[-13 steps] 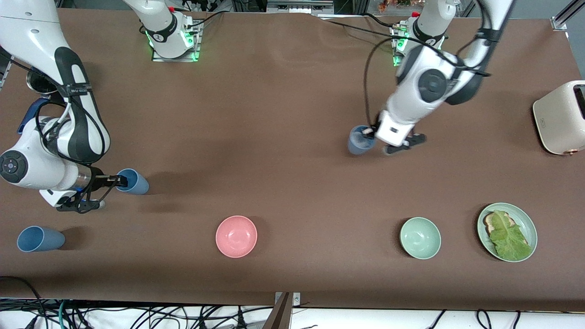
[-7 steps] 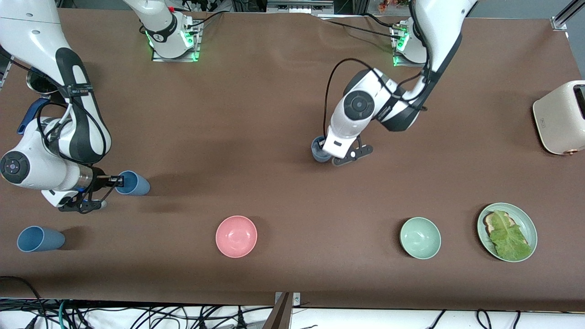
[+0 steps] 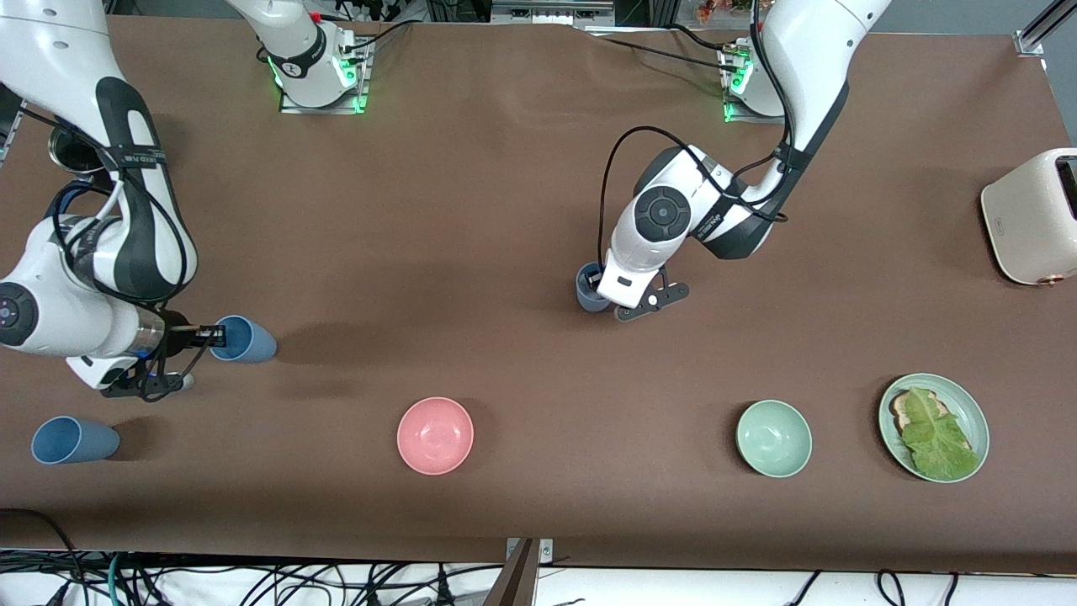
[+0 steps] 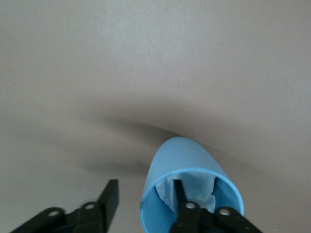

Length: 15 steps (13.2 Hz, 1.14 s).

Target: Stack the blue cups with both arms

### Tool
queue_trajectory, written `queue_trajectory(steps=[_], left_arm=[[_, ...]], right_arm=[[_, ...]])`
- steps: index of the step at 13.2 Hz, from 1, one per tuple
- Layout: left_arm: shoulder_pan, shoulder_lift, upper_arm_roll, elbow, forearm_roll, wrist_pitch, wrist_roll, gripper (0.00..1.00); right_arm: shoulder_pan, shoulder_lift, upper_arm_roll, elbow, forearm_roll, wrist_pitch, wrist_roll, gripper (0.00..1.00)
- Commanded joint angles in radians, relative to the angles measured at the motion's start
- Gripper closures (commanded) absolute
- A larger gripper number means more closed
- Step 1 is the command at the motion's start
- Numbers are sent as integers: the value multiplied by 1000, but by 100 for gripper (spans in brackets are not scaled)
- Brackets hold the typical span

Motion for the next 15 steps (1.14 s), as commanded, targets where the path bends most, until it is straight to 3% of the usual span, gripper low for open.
queue_trajectory(steps=[1,3,6,12,15], left_arm=[[66,-47,-7,48,31,-125,70,0],[139,-49,-12,110,14,-241,202,0],[276,-84,-15,99,-3,-298,395,0],[559,-132,-15,56,-1,-345,820,0],[667,-196,-14,15,17,-362,998,0]], right_arm=[[12,-11,49,98,13,-129,92,100],[13,-9,118,169,12,-214,198,100],[70,-9,190,224,7,-274,374,100],[434,-14,190,241,-1,-259,909,100],[579,-5,190,249,-1,-178,1143,100]])
